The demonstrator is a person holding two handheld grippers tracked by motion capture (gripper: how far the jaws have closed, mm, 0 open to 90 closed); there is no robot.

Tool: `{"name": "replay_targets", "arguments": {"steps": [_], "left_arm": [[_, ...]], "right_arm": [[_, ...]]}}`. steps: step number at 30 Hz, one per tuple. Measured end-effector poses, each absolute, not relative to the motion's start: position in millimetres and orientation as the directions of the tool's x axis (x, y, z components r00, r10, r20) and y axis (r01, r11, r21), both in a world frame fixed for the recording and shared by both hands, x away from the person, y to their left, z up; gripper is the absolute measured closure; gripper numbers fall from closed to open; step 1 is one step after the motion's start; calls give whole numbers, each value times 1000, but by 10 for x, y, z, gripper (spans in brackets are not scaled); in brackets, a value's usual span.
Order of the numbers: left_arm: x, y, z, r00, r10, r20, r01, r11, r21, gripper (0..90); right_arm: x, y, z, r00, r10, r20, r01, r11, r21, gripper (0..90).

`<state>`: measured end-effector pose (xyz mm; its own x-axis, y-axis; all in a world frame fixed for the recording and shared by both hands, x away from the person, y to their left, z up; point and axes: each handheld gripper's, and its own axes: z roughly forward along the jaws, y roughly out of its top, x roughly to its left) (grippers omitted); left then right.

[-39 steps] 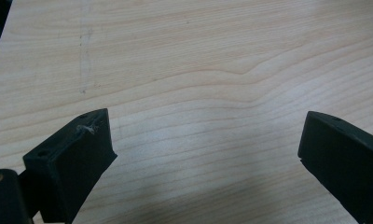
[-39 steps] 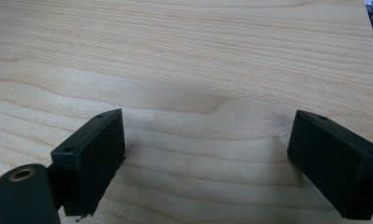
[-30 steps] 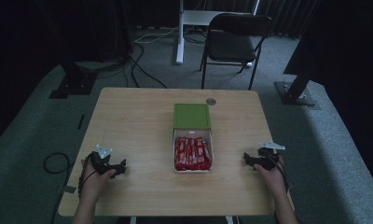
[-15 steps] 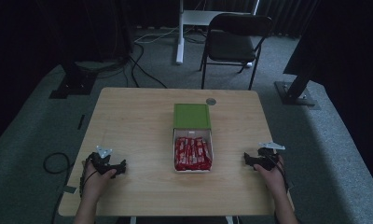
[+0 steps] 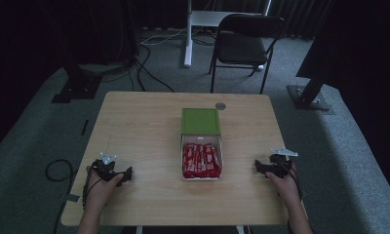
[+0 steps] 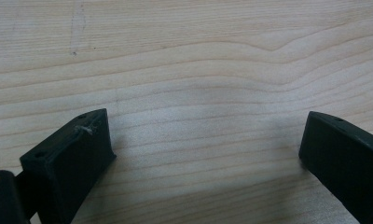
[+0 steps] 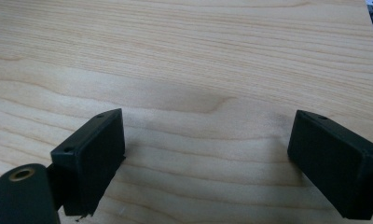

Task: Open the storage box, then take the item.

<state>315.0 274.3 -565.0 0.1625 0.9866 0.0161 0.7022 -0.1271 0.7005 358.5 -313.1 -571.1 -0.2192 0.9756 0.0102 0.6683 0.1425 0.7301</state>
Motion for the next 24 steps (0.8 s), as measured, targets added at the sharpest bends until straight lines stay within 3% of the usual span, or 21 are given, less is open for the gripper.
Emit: {"name": "replay_targets", "arguments": {"steps": [15, 24], "left_arm": [[3165, 2740, -5650, 159, 987, 18, 705, -126, 698, 21], [3169, 2742, -5649, 163, 986, 19, 706, -130, 696, 21]], "right_arm": [[3550, -3090, -5696, -161, 986, 44, 673, 78, 736, 110], [3514, -3038, -5489, -123, 991, 60, 642, 34, 766, 110]]}}
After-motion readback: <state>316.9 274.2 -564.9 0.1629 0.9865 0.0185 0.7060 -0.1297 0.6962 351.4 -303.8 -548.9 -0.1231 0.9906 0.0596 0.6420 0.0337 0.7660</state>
